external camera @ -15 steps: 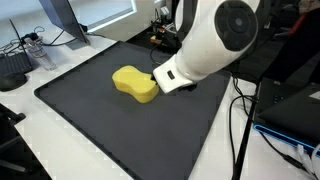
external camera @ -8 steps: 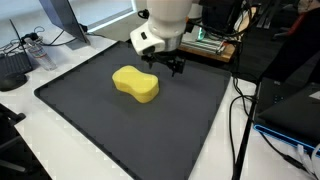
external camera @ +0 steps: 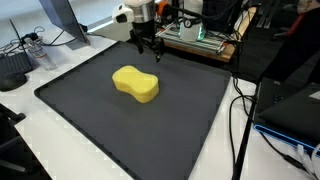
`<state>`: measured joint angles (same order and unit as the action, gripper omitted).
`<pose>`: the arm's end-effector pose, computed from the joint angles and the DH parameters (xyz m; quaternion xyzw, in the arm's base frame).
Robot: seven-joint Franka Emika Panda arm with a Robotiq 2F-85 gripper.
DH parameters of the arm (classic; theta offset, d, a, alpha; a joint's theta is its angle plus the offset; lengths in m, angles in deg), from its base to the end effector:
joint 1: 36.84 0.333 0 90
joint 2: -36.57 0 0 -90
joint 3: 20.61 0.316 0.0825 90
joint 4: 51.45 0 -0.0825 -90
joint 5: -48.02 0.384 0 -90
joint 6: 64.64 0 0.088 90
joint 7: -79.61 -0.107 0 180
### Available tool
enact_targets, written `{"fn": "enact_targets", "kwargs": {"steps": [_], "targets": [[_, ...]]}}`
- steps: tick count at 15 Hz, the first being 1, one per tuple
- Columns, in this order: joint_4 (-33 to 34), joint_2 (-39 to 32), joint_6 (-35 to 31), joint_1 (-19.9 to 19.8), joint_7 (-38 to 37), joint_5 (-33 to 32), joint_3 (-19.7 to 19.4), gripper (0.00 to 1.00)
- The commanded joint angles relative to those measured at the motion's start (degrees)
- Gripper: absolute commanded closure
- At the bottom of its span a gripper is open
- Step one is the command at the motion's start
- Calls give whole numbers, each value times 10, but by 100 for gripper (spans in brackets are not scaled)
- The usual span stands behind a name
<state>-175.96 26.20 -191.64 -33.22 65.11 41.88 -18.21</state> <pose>0.5384 0.0532 0.2986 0.9962 -0.0388 -0.0608 0.0483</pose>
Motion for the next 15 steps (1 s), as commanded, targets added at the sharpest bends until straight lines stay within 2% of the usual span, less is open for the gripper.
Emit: {"fn": "enact_targets", "kwargs": {"steps": [1, 6, 7, 9, 15], "targets": [[-19, 16, -11, -4, 0, 7, -8, 0], [-47, 41, -21, -9, -7, 13, -10, 0], [-44, 39, -46, -13, 15, 30, -10, 0], [-48, 40, -90, -20, 8, 48, -14, 0], [-83, 47, -197, -40, 24, 165, -21, 0]]}}
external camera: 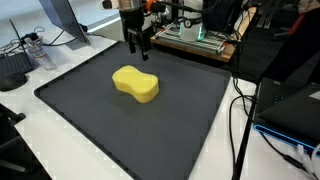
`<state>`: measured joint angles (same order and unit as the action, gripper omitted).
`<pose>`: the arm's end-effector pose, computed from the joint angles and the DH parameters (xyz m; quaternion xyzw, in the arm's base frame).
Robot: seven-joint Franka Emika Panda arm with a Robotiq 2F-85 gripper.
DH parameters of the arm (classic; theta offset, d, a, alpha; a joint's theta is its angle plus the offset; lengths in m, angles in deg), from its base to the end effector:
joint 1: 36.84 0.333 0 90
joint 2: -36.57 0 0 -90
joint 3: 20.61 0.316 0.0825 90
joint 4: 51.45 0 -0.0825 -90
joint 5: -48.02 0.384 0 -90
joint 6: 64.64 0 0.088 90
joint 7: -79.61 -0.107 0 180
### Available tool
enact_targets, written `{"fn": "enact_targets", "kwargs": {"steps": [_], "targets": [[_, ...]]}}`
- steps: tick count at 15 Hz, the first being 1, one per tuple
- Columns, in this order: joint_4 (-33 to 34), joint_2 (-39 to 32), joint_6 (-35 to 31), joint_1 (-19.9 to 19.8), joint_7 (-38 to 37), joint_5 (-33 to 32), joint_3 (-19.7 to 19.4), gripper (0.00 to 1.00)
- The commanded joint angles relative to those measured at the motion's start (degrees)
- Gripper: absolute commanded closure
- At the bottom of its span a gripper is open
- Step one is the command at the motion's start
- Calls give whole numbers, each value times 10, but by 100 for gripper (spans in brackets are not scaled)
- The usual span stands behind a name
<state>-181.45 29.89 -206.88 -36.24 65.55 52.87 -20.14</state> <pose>0.5400 0.0097 0.3165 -0.9879 0.1449 -0.0443 0.0341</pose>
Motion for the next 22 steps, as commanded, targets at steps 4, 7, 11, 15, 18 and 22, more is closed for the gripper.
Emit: {"fn": "enact_targets", "kwargs": {"steps": [4, 7, 11, 15, 18, 22], "targets": [[-64, 17, -88, -21, 49, 117, -3, 0], [-92, 21, -113, -35, 103, 202, 2, 0], [-119, 29, -108, -58, 230, 378, 6, 0], [-138, 45, -91, -78, 304, 488, -4, 0], [-150, 55, -85, -88, 326, 532, -10, 0], [-161, 73, -56, -101, 383, 590, -20, 0]]}}
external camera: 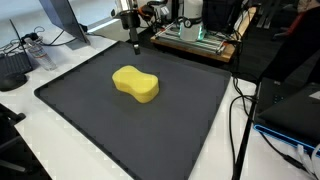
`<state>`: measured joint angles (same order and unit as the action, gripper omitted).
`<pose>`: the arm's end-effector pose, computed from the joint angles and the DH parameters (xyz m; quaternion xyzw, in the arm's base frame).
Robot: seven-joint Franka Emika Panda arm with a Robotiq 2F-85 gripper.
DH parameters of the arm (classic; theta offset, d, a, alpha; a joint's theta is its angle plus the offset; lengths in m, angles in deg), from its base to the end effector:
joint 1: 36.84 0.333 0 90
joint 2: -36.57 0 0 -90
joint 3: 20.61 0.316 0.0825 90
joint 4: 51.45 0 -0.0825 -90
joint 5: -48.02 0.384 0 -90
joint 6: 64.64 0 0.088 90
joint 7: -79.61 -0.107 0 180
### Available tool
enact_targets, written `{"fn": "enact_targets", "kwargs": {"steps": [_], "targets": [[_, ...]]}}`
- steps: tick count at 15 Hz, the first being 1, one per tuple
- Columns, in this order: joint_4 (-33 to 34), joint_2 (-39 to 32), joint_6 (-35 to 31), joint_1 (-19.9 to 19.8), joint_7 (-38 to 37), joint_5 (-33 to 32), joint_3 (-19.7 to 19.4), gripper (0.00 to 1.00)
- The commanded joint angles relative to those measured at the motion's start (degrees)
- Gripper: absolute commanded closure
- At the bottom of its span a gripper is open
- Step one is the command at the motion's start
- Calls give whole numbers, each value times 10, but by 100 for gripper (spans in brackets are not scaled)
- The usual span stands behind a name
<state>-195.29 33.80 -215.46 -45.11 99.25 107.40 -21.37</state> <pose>0.4543 -0.0937 0.2625 -0.9036 0.3412 -0.0947 0.2410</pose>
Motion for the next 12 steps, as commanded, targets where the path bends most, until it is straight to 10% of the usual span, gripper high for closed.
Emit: {"fn": "enact_targets", "kwargs": {"steps": [1, 6, 12], "targets": [[-26, 37, 40, -16, 60, 57, -11, 0], [-38, 42, 87, -18, 102, 83, -47, 0], [-24, 59, 77, -2, 43, -68, -50, 0]]}}
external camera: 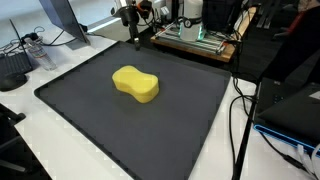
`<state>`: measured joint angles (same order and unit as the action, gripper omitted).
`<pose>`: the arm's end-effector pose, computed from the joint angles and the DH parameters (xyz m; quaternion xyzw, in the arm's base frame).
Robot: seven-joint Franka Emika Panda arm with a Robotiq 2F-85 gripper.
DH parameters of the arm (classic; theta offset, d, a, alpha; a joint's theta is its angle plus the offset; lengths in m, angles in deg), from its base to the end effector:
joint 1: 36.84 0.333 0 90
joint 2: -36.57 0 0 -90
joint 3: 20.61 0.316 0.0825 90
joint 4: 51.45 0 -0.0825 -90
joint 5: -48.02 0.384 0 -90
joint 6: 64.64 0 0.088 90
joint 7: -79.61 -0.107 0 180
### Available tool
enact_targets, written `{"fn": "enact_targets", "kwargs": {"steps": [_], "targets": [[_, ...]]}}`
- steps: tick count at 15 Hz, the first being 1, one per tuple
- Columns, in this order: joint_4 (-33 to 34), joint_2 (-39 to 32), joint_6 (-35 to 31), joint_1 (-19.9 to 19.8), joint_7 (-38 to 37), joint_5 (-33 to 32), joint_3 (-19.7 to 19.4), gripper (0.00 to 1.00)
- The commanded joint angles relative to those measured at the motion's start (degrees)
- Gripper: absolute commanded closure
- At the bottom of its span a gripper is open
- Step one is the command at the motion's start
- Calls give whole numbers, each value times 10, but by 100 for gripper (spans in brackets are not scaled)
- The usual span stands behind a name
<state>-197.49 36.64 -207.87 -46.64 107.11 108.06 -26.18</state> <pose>0.4281 -0.1235 0.2641 -0.9038 0.3141 -0.0866 0.2774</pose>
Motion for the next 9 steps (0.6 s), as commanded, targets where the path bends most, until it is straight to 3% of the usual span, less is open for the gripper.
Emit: {"fn": "enact_targets", "kwargs": {"steps": [1, 9], "targets": [[4, 34, 1, 17, -51, -108, 0, 0], [73, 54, 17, 50, -226, -406, 21, 0]]}}
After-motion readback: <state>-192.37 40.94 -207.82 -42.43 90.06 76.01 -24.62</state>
